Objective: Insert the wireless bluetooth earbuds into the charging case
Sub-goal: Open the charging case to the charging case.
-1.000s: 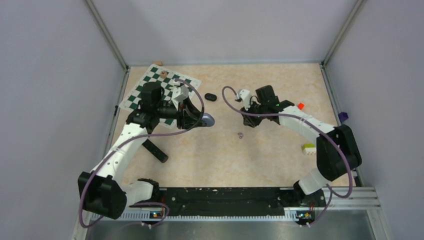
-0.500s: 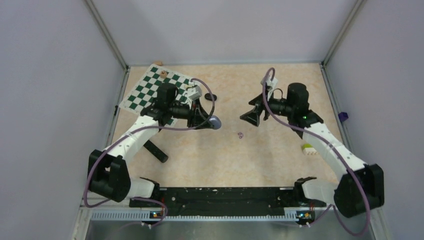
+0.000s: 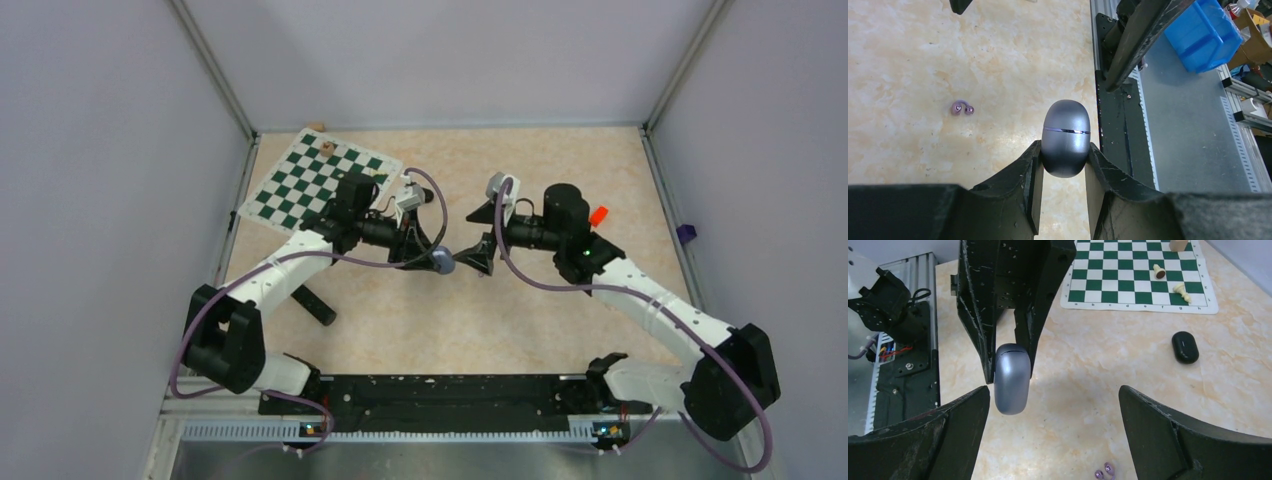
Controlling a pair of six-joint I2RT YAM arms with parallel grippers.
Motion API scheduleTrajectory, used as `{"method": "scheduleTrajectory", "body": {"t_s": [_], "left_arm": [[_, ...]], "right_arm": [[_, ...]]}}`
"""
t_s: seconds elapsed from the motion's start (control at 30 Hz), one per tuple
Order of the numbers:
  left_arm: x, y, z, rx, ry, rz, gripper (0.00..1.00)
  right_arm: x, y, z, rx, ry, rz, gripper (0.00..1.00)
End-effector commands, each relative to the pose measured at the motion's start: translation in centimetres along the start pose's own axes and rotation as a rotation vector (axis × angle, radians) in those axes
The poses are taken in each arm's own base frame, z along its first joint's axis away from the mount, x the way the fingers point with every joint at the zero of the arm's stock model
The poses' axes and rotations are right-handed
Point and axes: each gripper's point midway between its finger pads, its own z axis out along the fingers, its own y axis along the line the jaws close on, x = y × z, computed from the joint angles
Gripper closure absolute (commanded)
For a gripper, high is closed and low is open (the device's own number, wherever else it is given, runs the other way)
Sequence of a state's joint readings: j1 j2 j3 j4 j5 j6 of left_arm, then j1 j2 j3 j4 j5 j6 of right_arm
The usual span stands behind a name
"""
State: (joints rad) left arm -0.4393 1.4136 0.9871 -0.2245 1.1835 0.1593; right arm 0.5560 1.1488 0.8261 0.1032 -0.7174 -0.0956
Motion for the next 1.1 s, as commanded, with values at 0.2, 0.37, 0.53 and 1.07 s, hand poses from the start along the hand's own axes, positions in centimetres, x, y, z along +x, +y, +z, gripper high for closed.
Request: {"method": "scheduleTrajectory", "body": {"t_s": [0.2, 0.37, 0.53, 1.07], "left_arm": [[-1.4, 0.4, -0.1, -0.022, -0.014, 0.053, 1.0], [-1.4, 0.7, 0.0, -0.034, -0.011, 0.043, 1.0], [-1.6, 0.7, 0.0, -0.04, -0.013, 0.037, 1.0], [-1.5, 0.5, 0.0, -0.02, -0.011, 0.046, 1.0]], "right_arm": [[1.2, -0.5, 1.4, 0.03, 0.031, -0.064, 0.01], [1.8, -0.1, 2.0, 0.022, 0.047, -0.063, 0.01], [2.6, -0.2, 2.5, 0.031, 0.068, -0.058, 0.01], [-0.5, -4.6, -0.2, 0.31, 0.032, -0.175, 0.01]]}}
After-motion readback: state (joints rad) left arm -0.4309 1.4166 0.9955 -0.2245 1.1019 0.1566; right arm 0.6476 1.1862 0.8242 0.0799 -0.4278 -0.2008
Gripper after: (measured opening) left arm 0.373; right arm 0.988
